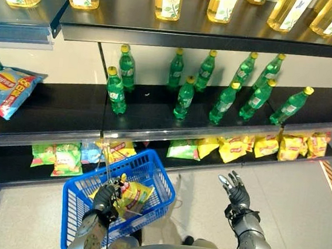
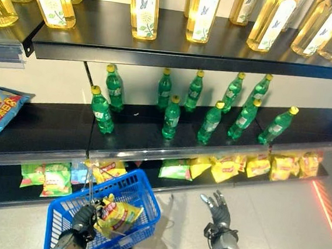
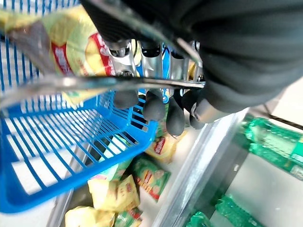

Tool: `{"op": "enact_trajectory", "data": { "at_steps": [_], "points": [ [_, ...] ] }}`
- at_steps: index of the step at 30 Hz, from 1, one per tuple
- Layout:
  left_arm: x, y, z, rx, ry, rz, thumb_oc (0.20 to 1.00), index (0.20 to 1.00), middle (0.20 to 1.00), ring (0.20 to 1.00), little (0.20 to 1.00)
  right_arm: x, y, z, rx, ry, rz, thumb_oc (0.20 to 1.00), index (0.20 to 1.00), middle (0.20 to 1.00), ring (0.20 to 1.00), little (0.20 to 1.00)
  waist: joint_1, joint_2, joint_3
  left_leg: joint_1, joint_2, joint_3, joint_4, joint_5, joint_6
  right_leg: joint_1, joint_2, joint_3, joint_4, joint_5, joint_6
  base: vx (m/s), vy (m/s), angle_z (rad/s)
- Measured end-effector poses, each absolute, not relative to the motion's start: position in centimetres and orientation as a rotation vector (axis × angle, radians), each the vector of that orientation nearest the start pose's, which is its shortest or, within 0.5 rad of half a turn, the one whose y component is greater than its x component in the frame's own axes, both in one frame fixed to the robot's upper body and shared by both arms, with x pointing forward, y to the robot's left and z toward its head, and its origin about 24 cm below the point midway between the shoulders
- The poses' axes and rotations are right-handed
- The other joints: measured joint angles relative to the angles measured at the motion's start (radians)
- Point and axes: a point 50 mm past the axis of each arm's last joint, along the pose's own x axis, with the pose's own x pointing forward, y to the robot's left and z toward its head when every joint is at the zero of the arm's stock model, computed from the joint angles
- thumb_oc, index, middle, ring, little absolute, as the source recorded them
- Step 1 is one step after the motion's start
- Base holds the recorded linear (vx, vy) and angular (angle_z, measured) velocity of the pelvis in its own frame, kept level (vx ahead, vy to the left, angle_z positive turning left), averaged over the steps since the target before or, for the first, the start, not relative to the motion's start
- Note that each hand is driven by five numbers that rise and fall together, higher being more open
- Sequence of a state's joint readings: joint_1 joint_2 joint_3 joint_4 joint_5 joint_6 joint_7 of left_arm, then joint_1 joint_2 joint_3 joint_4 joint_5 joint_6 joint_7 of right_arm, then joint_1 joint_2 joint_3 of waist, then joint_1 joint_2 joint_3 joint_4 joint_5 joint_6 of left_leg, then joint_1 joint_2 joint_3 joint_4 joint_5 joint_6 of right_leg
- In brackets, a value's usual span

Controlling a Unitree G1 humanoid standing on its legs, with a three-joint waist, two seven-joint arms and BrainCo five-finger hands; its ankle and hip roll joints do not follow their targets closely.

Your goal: Pick up the snacks into the basket

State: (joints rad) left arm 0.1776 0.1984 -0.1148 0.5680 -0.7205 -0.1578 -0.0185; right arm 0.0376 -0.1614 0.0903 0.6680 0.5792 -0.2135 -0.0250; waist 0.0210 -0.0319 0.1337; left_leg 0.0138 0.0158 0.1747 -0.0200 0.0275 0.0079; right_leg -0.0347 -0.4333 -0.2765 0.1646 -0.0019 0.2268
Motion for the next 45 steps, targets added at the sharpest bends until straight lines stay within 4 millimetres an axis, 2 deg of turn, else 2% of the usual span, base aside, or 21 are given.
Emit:
{"op": "enact_trajectory", "data": {
  "at_steps": [3,5,7,10,15,19,21,22,23,24,25,26,27,29,30,34,36,39,41,43,45],
  "points": [
    [15.7,21.5,-9.7,-0.439,0.551,0.294,0.200,0.200,0.200,0.200,0.200,19.7,-19.5,-8.8,0.340,0.478,-0.235,1.000,1.000,1.000,1.000,1.000,0.015,-0.016,0.002,0.001,0.016,-0.030,0.002,0.009,-0.062,0.042,-0.018,0.067,-0.167,0.077,0.032,0.10,-0.376,0.06],
    [15.8,23.0,-9.2,-0.425,0.521,0.331,0.200,0.200,0.200,0.200,0.200,19.5,-19.2,-9.0,0.333,0.489,-0.224,1.000,1.000,1.000,1.000,1.000,0.028,-0.059,0.008,0.020,0.042,-0.026,-0.016,0.027,-0.122,0.063,0.029,0.056,-0.177,0.104,0.022,0.13,-0.412,0.04],
    [14.1,21.5,-10.3,-0.514,0.563,0.387,0.200,0.200,0.200,0.200,0.200,19.5,-21.1,-8.7,0.273,0.488,-0.242,1.000,1.000,1.000,1.000,1.000,0.036,0.013,0.003,0.052,0.166,-0.022,-0.024,0.044,-0.170,0.103,0.143,0.002,-0.196,0.078,-0.002,0.10,-0.486,-0.10],
    [14.5,19.9,-10.5,-0.591,0.557,0.385,0.200,0.200,0.200,0.200,0.200,19.3,-22.3,-8.4,0.241,0.476,-0.249,1.000,1.000,1.000,1.000,1.000,0.018,0.026,0.001,0.004,0.241,-0.040,0.021,0.108,-0.133,0.132,0.232,-0.042,-0.206,0.044,-0.056,0.05,-0.340,0.43],
    [14.3,20.0,-10.7,-0.629,0.558,0.416,0.200,0.200,0.200,0.200,0.200,19.7,-22.7,-7.5,0.224,0.438,-0.241,1.000,1.000,1.000,1.000,1.000,-0.012,0.018,-0.003,-0.035,0.313,-0.013,0.030,0.302,-0.217,0.157,0.318,-0.073,-0.223,-0.003,-0.116,0.09,-0.297,0.23],
    [13.6,20.2,-10.9,-0.605,0.582,0.410,0.200,0.200,0.200,0.200,0.200,20.1,-22.4,-6.9,0.232,0.398,-0.232,1.000,1.000,1.000,1.000,1.000,-0.032,0.045,-0.016,-0.047,0.382,0.175,0.032,0.398,-0.130,0.179,0.395,-0.095,-0.254,0.000,-0.187,0.01,-0.259,0.10],
    [13.9,19.3,-11.0,-0.631,0.584,0.403,0.200,0.200,0.200,0.200,0.200,19.6,-22.9,-6.9,0.215,0.404,-0.249,1.000,1.000,1.000,1.000,1.000,-0.034,0.040,-0.018,-0.072,0.364,0.167,0.084,0.381,-0.150,0.179,0.395,-0.090,-0.256,-0.006,-0.199,0.01,-0.120,-0.02],
    [14.2,19.1,-10.9,-0.630,0.580,0.390,0.200,0.200,0.200,0.200,0.200,19.2,-23.1,-7.1,0.198,0.415,-0.254,1.000,1.000,1.000,1.000,1.000,-0.031,0.003,-0.019,-0.082,0.284,0.125,0.105,0.282,-0.240,0.176,0.346,-0.079,-0.255,-0.001,-0.200,0.05,-0.090,-0.07],
    [14.2,19.0,-10.9,-0.631,0.578,0.389,0.200,0.200,0.200,0.200,0.200,19.2,-23.1,-7.0,0.189,0.414,-0.252,1.000,1.000,1.000,1.000,1.000,-0.031,-0.012,-0.017,-0.083,0.221,0.112,0.101,0.232,-0.240,0.173,0.322,-0.071,-0.255,0.001,-0.197,0.07,-0.074,-0.20],
    [14.3,18.8,-10.8,-0.639,0.576,0.387,0.200,0.200,0.200,0.200,0.200,19.2,-23.5,-6.9,0.167,0.409,-0.260,1.000,1.000,1.000,1.000,1.000,-0.033,-0.016,-0.017,-0.072,0.108,0.101,0.072,0.169,-0.171,0.167,0.307,-0.063,-0.255,0.005,-0.190,0.05,-0.042,-0.10],
    [14.4,18.6,-10.8,-0.638,0.576,0.383,0.200,0.200,0.200,0.200,0.200,19.1,-23.7,-6.9,0.158,0.409,-0.268,1.000,1.000,1.000,1.000,1.000,-0.033,-0.005,-0.022,-0.071,0.052,0.085,0.047,0.128,-0.154,0.159,0.304,-0.053,-0.256,0.005,-0.185,0.08,-0.048,-0.20],
    [14.5,18.5,-10.8,-0.641,0.570,0.382,0.200,0.200,0.200,0.200,0.200,19.1,-24.0,-6.7,0.139,0.405,-0.278,1.000,1.000,1.000,1.000,1.000,-0.032,0.023,-0.031,-0.052,0.013,0.113,-0.007,0.099,-0.059,0.149,0.328,-0.057,-0.254,0.004,-0.178,0.14,-0.065,-0.02],
    [14.3,19.2,-10.8,-0.621,0.572,0.389,0.200,0.200,0.200,0.200,0.200,18.9,-23.5,-7.2,0.141,0.426,-0.276,1.000,1.000,1.000,1.000,1.000,-0.030,0.031,-0.039,-0.036,0.016,0.105,-0.042,0.071,-0.020,0.145,0.353,-0.054,-0.256,-0.005,-0.175,0.14,-0.065,-0.18],
    [14.1,20.0,-10.7,-0.599,0.566,0.399,0.200,0.200,0.200,0.200,0.200,19.1,-22.3,-7.5,0.137,0.434,-0.240,1.000,1.000,1.000,1.000,1.000,0.033,-0.005,-0.034,-0.002,-0.021,-0.058,-0.032,0.026,-0.034,0.123,0.357,0.027,-0.249,-0.002,-0.177,0.15,-0.028,-0.98],
    [13.2,20.5,-11.0,-0.590,0.587,0.423,0.200,0.200,0.200,0.200,0.200,19.7,-21.7,-7.2,0.139,0.414,-0.221,1.000,1.000,1.000,1.000,1.000,0.048,-0.011,-0.036,0.004,-0.019,-0.073,-0.036,0.019,-0.028,0.125,0.350,0.029,-0.252,0.012,-0.163,0.18,-0.011,-0.94],
    [14.3,20.5,-10.3,-0.592,0.554,0.399,0.200,0.200,0.200,0.200,0.200,19.8,-21.3,-7.4,0.133,0.416,-0.234,1.000,1.000,1.000,1.000,1.000,0.021,-0.024,-0.026,0.027,-0.029,-0.065,-0.066,0.029,-0.009,0.106,0.325,-0.007,-0.176,-0.018,-0.138,0.07,0.019,-0.02],
    [14.3,20.7,-10.0,-0.589,0.537,0.396,0.200,0.200,0.200,0.200,0.200,20.9,-20.8,-7.0,0.123,0.397,-0.219,1.000,1.000,1.000,1.000,1.000,0.028,0.007,-0.006,0.031,-0.007,-0.028,-0.066,0.025,-0.002,0.041,0.309,-0.032,-0.069,-0.030,-0.115,0.02,-0.040,-0.52],
    [14.4,21.0,-10.0,-0.577,0.535,0.390,0.200,0.200,0.200,0.200,0.200,21.1,-20.7,-7.0,0.111,0.398,-0.221,1.000,1.000,1.000,1.000,1.000,0.020,0.017,0.003,0.036,-0.014,-0.014,-0.065,0.017,0.011,0.033,0.244,-0.090,-0.027,-0.039,-0.108,0.10,-0.146,-0.09],
    [14.5,21.0,-9.9,-0.577,0.529,0.386,0.200,0.200,0.200,0.200,0.200,21.1,-20.8,-7.0,0.104,0.399,-0.230,1.000,1.000,1.000,1.000,1.000,0.027,0.034,0.009,0.036,-0.003,-0.032,-0.059,0.004,0.010,0.042,0.151,-0.084,-0.043,-0.018,-0.074,0.14,-0.219,-0.06],
    [14.4,21.1,-9.9,-0.574,0.531,0.387,0.200,0.200,0.200,0.200,0.200,21.1,-20.8,-6.9,0.100,0.395,-0.239,1.000,1.000,1.000,1.000,1.000,0.025,0.046,0.015,0.043,0.018,-0.079,-0.060,0.005,-0.015,0.068,0.052,-0.046,-0.147,0.051,0.007,0.12,-0.245,0.01],
    [14.4,21.8,-9.8,-0.554,0.530,0.393,0.200,0.200,0.200,0.200,0.200,21.2,-20.7,-6.8,0.089,0.390,-0.232,1.000,1.000,1.000,1.000,1.000,0.028,0.028,0.008,0.040,0.032,-0.101,-0.060,0.018,-0.057,0.080,0.017,-0.030,-0.245,0.122,0.025,0.13,-0.341,0.14]
  ]
}}
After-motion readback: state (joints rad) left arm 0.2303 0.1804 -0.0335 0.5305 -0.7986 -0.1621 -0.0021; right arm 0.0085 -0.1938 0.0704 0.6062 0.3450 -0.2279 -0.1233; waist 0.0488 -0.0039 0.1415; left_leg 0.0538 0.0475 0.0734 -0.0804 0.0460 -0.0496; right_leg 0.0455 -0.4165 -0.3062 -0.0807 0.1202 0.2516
